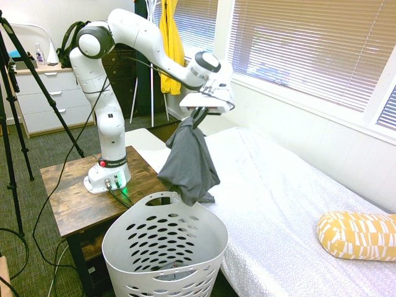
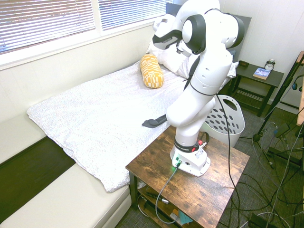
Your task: Put my clothes in the laundry bag
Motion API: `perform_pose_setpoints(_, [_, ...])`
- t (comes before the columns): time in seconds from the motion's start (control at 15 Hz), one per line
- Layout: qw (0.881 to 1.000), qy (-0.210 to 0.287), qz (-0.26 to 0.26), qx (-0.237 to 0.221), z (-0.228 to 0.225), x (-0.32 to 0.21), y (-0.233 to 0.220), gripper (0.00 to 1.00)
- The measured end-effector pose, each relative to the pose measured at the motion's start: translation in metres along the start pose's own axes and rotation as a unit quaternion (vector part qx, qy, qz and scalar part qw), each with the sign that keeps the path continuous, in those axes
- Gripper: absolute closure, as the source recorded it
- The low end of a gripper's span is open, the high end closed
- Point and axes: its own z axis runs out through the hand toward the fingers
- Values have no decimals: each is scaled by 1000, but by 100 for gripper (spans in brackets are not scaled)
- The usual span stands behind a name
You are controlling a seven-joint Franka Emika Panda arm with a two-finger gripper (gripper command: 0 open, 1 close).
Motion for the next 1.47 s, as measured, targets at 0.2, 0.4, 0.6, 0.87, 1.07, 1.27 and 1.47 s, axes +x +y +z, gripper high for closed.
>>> perform_pose_setpoints(0.2, [999,-46,4,4,79,10,-27,100])
perform_pose_setpoints(0.4, [999,-34,18,34,129,31,-79,100])
perform_pose_setpoints(0.6, [998,-18,33,41,166,58,-123,0])
perform_pose_setpoints(0.87, [997,11,56,57,191,96,-177,0])
perform_pose_setpoints(1.07, [997,15,50,50,204,122,-200,0])
perform_pose_setpoints(1.27, [998,14,47,46,211,139,-207,0])
perform_pose_setpoints(1.47, [997,9,50,55,209,146,-211,0])
